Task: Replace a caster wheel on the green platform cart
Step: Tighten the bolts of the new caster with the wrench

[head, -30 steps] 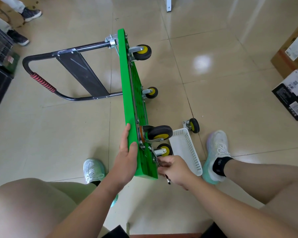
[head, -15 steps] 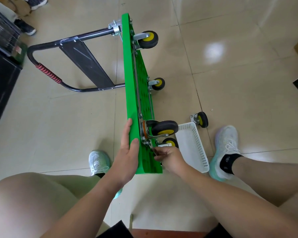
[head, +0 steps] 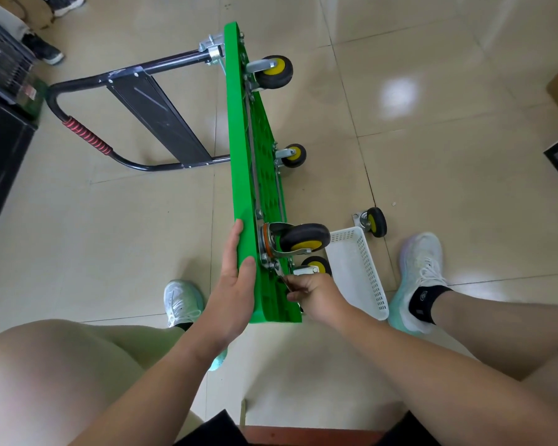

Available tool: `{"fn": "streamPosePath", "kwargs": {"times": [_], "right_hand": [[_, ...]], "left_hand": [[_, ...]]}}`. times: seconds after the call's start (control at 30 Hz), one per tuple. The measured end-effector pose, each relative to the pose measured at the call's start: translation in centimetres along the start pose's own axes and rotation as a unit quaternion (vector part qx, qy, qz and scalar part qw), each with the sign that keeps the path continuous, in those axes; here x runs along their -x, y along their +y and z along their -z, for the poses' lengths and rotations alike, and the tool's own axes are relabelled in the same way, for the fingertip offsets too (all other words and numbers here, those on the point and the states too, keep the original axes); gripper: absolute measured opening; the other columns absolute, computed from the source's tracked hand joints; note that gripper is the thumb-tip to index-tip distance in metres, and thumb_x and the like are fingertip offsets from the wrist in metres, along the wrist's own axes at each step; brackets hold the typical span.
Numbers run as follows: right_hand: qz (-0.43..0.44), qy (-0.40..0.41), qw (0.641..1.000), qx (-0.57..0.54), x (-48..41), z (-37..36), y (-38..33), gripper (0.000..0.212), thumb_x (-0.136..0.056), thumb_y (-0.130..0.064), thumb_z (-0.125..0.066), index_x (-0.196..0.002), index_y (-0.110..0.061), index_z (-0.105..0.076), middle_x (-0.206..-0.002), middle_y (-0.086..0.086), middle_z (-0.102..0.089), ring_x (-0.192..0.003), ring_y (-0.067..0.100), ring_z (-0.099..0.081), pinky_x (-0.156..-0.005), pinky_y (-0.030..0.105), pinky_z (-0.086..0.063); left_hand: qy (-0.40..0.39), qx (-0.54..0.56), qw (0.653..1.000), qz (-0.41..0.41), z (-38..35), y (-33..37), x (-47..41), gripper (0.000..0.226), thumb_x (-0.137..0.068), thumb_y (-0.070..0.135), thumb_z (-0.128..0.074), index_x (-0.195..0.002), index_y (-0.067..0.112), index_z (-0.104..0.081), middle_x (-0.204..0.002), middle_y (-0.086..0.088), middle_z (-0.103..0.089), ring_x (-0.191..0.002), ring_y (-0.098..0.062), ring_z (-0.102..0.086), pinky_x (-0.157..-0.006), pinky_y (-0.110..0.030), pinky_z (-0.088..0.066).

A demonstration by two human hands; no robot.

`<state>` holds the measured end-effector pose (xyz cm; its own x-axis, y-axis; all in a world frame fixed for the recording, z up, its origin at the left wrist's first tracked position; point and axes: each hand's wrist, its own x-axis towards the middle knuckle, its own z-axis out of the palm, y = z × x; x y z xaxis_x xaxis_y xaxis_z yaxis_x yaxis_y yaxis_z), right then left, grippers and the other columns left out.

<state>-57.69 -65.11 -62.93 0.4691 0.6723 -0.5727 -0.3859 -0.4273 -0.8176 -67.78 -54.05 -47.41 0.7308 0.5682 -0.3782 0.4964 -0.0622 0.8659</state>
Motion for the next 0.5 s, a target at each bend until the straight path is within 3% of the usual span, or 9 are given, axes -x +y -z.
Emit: {"fn": "streamPosePath", "kwargs": {"times": [0.1,0.3,0.37,0.47,0.5], "right_hand": [[0.012,-0.002,0.999,0.033,0.3,-0.1,0.1,0.041,-0.089,0.014,-0.061,-0.124,-0.006,-0.069,-0.117,0.000,-0.069,-0.113,0.015,-0.060,-0.111,0.029,-0.043],[0.013,-0.009,0.995,0.096,0.8,0.6,-1.1,0.041,-0.090,0.005,-0.065,-0.124,-0.017,-0.071,-0.120,-0.002,-0.070,-0.119,0.020,-0.060,-0.112,0.035,-0.040],[0.009,-0.018,0.994,0.106,1.6,0.5,-1.1,0.042,-0.093,0.004,-0.063,-0.131,-0.014,-0.066,-0.124,-0.002,-0.068,-0.119,0.018,-0.059,-0.107,0.026,-0.044],[0.003,-0.018,0.996,0.088,2.4,0.1,-1.1,0.039,-0.094,0.010,-0.057,-0.131,-0.003,-0.064,-0.120,0.001,-0.065,-0.111,0.016,-0.057,-0.081,0.001,-0.044],[0.006,-0.017,0.996,0.092,2.7,-0.1,-1.2,0.039,-0.094,0.011,-0.056,-0.131,-0.001,-0.063,-0.118,0.001,-0.063,-0.109,0.015,-0.056,-0.077,-0.001,-0.042]], "left_hand": [[-0.003,0.004,1.000,-0.006,0.0,0.1,0.1,0.059,-0.113,0.023,-0.027,-0.146,0.070,-0.015,-0.141,0.037,-0.046,-0.120,0.003,-0.058,-0.114,-0.043,-0.045],[0.000,0.003,1.000,-0.004,0.0,-0.1,-0.1,0.060,-0.113,0.025,-0.028,-0.141,0.077,-0.014,-0.135,0.038,-0.049,-0.109,-0.003,-0.064,-0.106,-0.048,-0.051],[-0.002,-0.001,1.000,-0.008,-0.1,0.0,0.0,0.060,-0.113,0.025,-0.028,-0.142,0.076,-0.014,-0.135,0.041,-0.046,-0.112,-0.001,-0.063,-0.107,-0.045,-0.051],[0.005,0.002,1.000,-0.016,-0.2,0.2,0.1,0.059,-0.113,0.022,-0.028,-0.145,0.070,-0.014,-0.137,0.044,-0.040,-0.126,0.000,-0.055,-0.111,-0.034,-0.045],[0.006,0.007,1.000,-0.015,-0.1,0.2,0.1,0.058,-0.113,0.022,-0.028,-0.145,0.068,-0.015,-0.138,0.042,-0.040,-0.129,-0.001,-0.053,-0.111,-0.031,-0.044]]}}
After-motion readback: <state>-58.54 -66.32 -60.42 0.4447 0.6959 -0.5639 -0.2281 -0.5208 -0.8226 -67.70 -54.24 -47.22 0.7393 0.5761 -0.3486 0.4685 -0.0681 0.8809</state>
